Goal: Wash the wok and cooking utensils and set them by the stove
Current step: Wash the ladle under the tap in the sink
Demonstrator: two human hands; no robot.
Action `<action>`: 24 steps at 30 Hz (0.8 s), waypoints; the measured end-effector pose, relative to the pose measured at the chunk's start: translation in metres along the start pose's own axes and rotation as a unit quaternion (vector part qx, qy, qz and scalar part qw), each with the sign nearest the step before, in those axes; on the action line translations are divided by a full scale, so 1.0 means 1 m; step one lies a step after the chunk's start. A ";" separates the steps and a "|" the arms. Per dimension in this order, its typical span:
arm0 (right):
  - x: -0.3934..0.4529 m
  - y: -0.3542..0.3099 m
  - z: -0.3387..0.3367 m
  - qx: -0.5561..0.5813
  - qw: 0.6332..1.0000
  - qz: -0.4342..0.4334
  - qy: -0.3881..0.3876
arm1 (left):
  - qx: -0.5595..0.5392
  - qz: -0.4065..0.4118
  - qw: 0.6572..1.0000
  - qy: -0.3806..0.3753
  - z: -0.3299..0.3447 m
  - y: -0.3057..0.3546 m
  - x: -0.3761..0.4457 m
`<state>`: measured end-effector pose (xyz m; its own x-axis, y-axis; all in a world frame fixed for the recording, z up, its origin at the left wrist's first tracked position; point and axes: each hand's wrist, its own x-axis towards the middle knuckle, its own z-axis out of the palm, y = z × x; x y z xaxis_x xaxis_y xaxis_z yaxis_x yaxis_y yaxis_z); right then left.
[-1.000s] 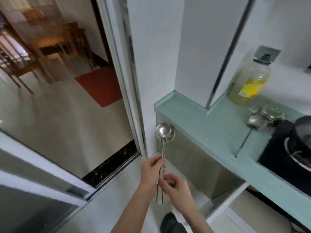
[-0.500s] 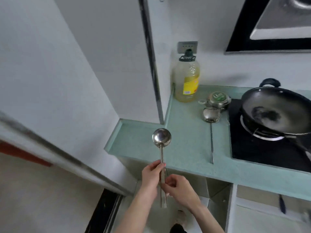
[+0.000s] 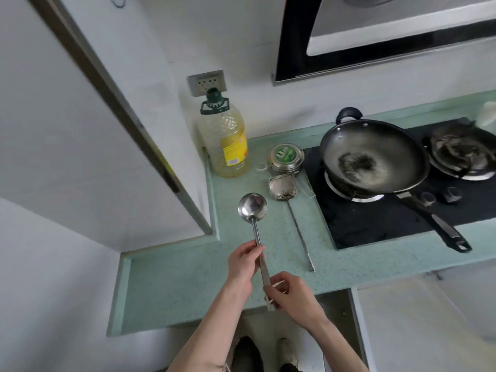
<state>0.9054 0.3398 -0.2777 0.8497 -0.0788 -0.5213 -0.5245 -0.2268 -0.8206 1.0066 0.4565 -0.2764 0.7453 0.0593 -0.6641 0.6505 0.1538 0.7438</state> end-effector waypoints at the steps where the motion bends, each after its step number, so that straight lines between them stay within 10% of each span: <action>1: 0.005 -0.003 0.000 -0.017 1.000 0.002 0.026 | 0.006 -0.006 1.000 -0.008 0.004 0.004 0.009; 7: 0.042 -0.013 0.007 -0.219 0.961 0.016 0.170 | 0.021 -0.040 0.999 -0.028 0.030 0.015 0.065; 24: 0.138 0.025 0.011 -0.358 0.919 0.022 0.160 | 0.246 -0.023 0.968 0.033 0.064 -0.003 0.175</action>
<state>1.0093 0.3342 -0.3731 0.8607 -0.3593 -0.3606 -0.4865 -0.7890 -0.3752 1.1443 0.4033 -0.3893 0.7129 0.1295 -0.6892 0.6865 -0.3296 0.6481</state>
